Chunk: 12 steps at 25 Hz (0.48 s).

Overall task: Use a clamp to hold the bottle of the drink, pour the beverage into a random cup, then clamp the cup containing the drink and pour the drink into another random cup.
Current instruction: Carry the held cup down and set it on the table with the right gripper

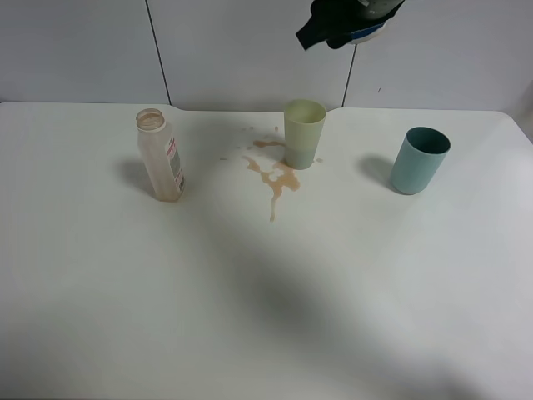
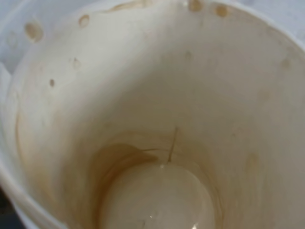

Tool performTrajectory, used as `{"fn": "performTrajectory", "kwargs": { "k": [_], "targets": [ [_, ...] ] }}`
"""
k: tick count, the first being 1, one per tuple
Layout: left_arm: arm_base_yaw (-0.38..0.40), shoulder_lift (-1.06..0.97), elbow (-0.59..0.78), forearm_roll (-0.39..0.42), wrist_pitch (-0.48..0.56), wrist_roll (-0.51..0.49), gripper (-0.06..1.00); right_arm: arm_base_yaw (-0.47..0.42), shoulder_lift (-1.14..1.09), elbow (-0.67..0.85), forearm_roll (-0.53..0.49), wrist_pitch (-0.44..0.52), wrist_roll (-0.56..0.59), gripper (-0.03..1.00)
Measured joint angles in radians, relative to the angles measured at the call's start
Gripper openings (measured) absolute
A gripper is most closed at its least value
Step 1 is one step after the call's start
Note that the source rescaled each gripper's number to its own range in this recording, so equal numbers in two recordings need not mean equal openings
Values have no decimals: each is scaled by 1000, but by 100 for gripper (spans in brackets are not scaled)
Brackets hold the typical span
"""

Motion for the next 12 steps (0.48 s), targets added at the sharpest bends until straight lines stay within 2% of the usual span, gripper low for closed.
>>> {"fn": "performTrajectory", "kwargs": {
  "k": [4,7,12],
  "targets": [
    [0,0,0,0,0,0,100,0,-65,67,69,-198,1,0],
    [0,0,0,0,0,0,100,0,-113,150,146,-400,-14,0],
    [0,0,0,0,0,0,100,0,-145,301,340,-719,-138,0]
  ]
}}
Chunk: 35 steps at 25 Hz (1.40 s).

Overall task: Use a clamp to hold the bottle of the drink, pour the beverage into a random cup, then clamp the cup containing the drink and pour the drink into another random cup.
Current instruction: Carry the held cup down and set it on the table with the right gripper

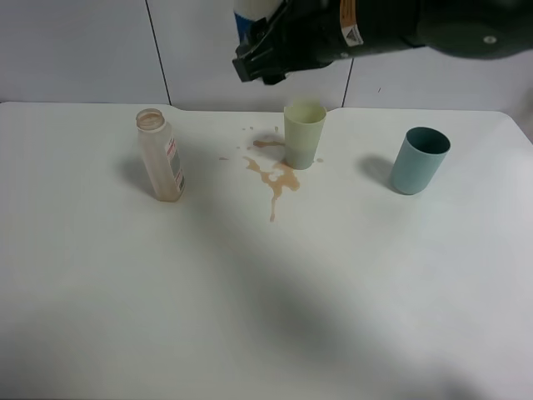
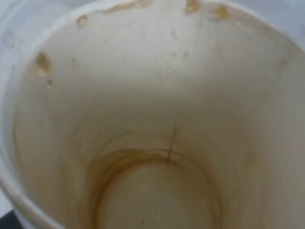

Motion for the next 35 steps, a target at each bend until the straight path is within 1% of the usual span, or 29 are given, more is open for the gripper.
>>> {"fn": "performTrajectory", "kwargs": {
  "k": [2,5,8,9,11,14,17,19,23,27,32,35],
  "targets": [
    [0,0,0,0,0,0,100,0,0,68,102,-89,-80,0],
    [0,0,0,0,0,0,100,0,0,166,242,-233,-245,0],
    [0,0,0,0,0,0,100,0,0,266,377,-361,-365,0],
    [0,0,0,0,0,0,100,0,0,266,377,-361,-365,0],
    [0,0,0,0,0,0,100,0,-1,335,455,-454,-423,0],
    [0,0,0,0,0,0,100,0,-1,427,519,-566,-477,0],
    [0,0,0,0,0,0,100,0,-2,496,532,-641,-501,0],
    [0,0,0,0,0,0,100,0,-3,532,539,-653,-504,0],
    [0,0,0,0,0,0,100,0,16,542,538,-665,-502,0],
    [0,0,0,0,0,0,100,0,125,542,525,-707,-502,0],
    [0,0,0,0,0,0,100,0,272,541,520,-863,-502,0],
    [0,0,0,0,0,0,100,0,342,541,521,-917,-505,0]
  ]
}}
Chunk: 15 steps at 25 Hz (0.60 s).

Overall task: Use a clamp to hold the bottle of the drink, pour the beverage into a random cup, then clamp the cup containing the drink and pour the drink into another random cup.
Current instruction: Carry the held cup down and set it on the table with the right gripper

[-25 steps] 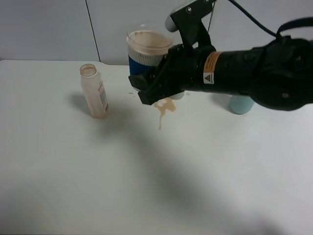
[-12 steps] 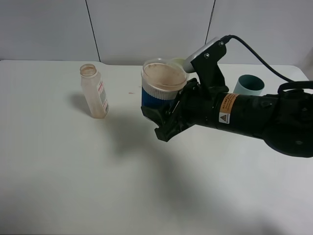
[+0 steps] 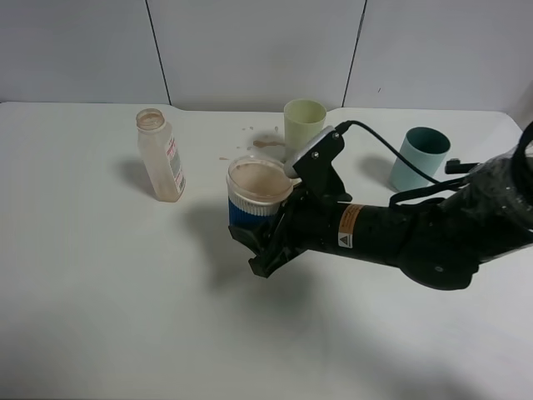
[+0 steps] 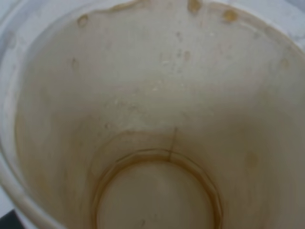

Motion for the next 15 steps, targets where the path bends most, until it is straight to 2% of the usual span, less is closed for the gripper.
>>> {"fn": "performTrajectory", "kwargs": {
  "k": [6,15],
  "targets": [
    [0,0,0,0,0,0,100,0,91,0,13,-20,-57,0],
    [0,0,0,0,0,0,100,0,164,0,28,-71,-65,0]
  ]
}}
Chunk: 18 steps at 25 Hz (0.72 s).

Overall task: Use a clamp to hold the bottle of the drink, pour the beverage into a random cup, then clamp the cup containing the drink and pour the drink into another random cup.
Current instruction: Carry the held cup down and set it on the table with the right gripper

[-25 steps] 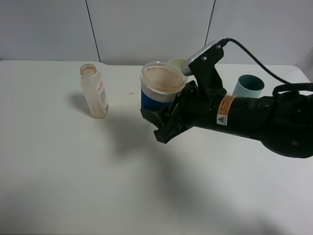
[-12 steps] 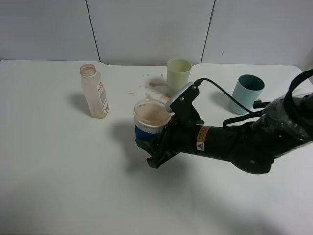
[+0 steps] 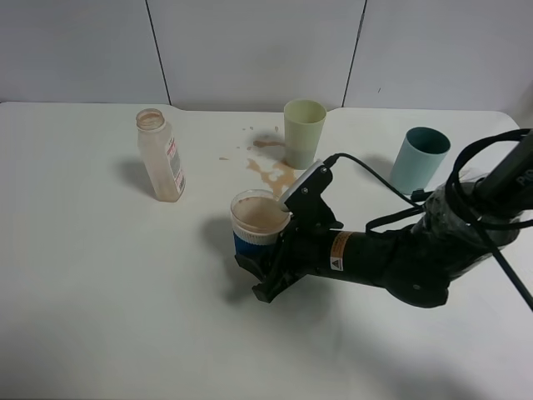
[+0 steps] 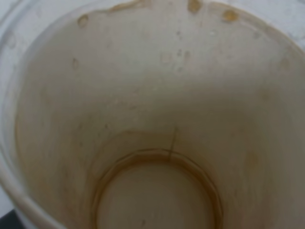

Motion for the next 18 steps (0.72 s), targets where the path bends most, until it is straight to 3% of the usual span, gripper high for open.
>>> {"fn": "performTrajectory", "kwargs": {
  "k": [18],
  "targets": [
    [0,0,0,0,0,0,100,0,25,-1,-4,-18,-135,0]
  ]
}}
